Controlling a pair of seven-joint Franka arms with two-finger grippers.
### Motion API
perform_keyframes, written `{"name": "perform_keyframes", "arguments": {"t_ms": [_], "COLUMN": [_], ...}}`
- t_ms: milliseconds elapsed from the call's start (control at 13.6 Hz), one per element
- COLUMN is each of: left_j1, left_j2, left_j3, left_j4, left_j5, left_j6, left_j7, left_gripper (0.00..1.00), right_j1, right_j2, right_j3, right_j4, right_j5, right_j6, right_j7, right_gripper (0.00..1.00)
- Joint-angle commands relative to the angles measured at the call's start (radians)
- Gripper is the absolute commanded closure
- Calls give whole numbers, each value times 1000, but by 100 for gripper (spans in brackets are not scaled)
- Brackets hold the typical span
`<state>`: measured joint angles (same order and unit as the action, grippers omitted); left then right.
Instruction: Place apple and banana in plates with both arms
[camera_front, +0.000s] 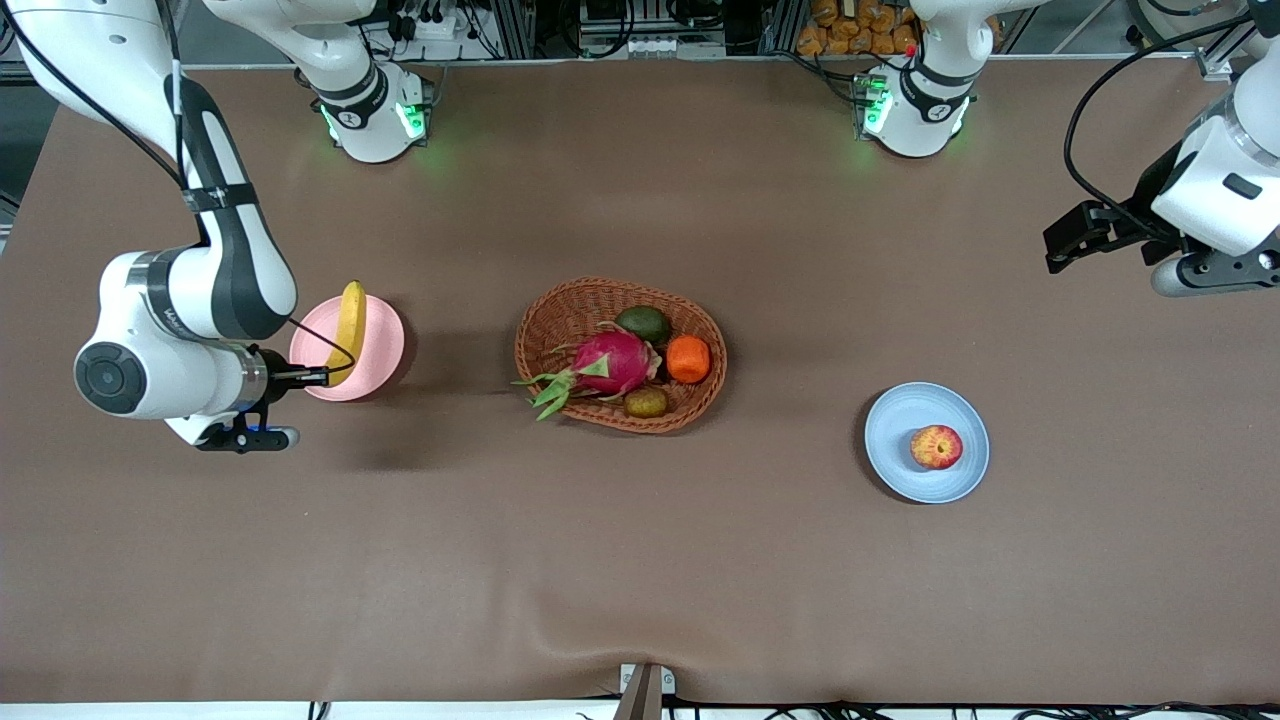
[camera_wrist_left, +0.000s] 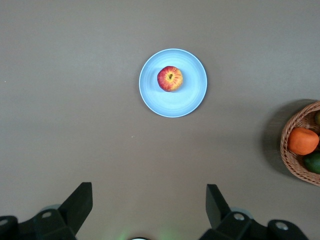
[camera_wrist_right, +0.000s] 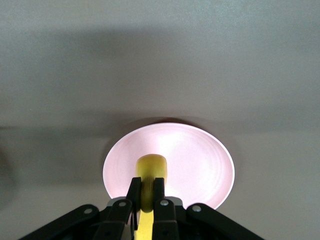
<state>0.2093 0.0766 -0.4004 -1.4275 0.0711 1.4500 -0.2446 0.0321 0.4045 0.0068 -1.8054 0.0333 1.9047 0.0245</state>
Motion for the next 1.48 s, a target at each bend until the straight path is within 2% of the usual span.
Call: {"name": "perform_keyframes", "arguments": {"t_ms": [0,664,811,885,1033,1180,1402], "left_j1": [9,5,-42,-88,-177,-197,-280], "left_j2": [-24,-28,-47,-54,-61,-72,-112], "left_j3": [2,-6,23,81,181,227,354], "left_j4": [-18,-16,-21,-22,-21,-30,-83], "left_j5": [-28,-28,-28,-28,-28,-30,-88], "left_j6": [-7,-22,-22,-29,-65,-72,-71], "left_j7": [16,18,16,18,25,77,105], "left_gripper": [0,0,0,0,0,0,0], "right_j1": [-17,-20,-20,-20,-21,-24,-17], "right_j2": [-32,19,33,36,43,48,50], "right_j3": [10,12,10,10,12,12,12], "right_j4": [-64,-66,-66,-64,-63,-61,-45], "right_j5": [-27,-64,-66,-67,-66,-66,-62], "right_j6": [89,135,146,146,146,145,131], "right_j7": [-23,-21,-21,-21,-12,-9,9], "right_gripper": [100,100,100,100,77,69,0]}}
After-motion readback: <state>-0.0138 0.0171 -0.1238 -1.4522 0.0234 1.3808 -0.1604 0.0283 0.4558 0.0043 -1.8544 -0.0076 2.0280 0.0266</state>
